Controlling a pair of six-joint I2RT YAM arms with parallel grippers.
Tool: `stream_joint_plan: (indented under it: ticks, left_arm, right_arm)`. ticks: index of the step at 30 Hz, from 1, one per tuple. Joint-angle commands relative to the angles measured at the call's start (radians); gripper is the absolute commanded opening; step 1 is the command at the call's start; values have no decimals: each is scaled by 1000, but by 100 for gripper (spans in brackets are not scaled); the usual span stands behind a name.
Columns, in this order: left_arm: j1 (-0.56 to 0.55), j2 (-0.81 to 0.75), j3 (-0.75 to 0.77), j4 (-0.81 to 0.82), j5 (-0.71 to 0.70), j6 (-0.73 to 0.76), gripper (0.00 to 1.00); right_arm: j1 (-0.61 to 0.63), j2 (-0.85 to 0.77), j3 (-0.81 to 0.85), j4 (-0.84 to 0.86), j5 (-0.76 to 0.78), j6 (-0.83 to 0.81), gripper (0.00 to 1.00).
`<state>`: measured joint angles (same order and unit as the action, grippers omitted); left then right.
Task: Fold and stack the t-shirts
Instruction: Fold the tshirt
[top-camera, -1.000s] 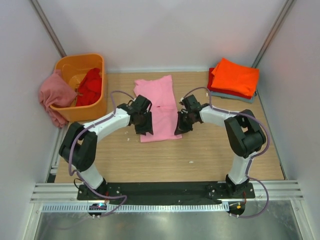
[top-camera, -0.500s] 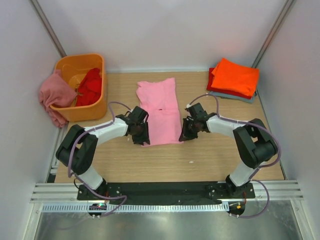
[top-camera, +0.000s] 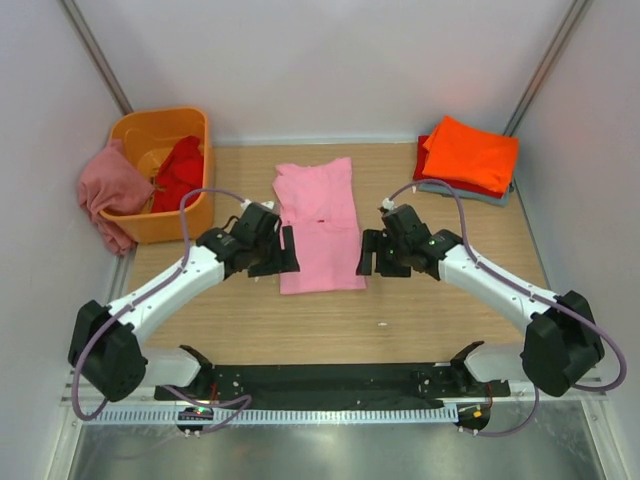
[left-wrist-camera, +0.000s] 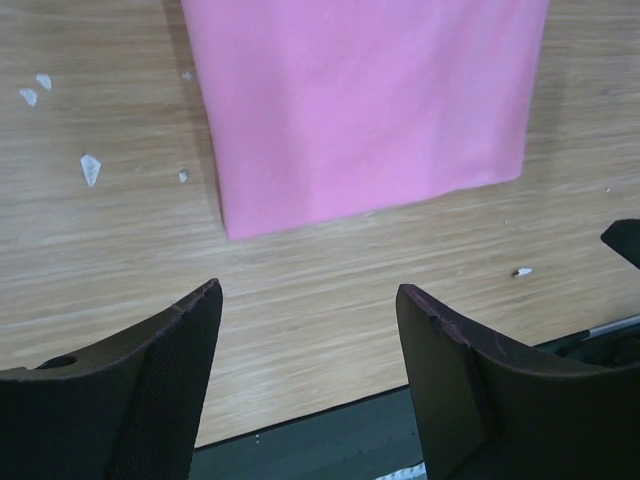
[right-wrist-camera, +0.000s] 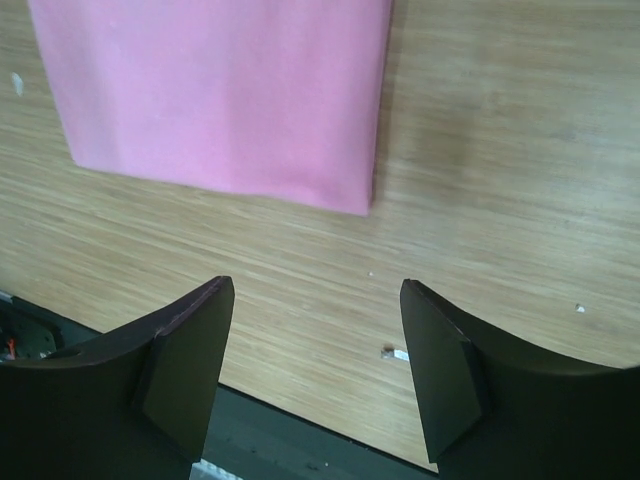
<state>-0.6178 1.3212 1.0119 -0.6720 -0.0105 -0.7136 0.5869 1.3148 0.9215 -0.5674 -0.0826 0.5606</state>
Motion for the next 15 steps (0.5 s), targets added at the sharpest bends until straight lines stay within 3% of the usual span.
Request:
stream_joint_plan:
  ticks: [1, 8, 15]
  left_arm:
    - [-3, -39, -114, -3, -16, -44, 70]
    - [-3, -135, -335, 221, 21, -109, 68]
    - [-5, -154, -444, 377, -14, -132, 64]
  right_arm:
    - [1, -18, -93, 46, -24, 36, 74]
    - [-1, -54, -193, 207, -25, 45, 74]
    - [-16, -32, -251, 296, -16, 65, 72]
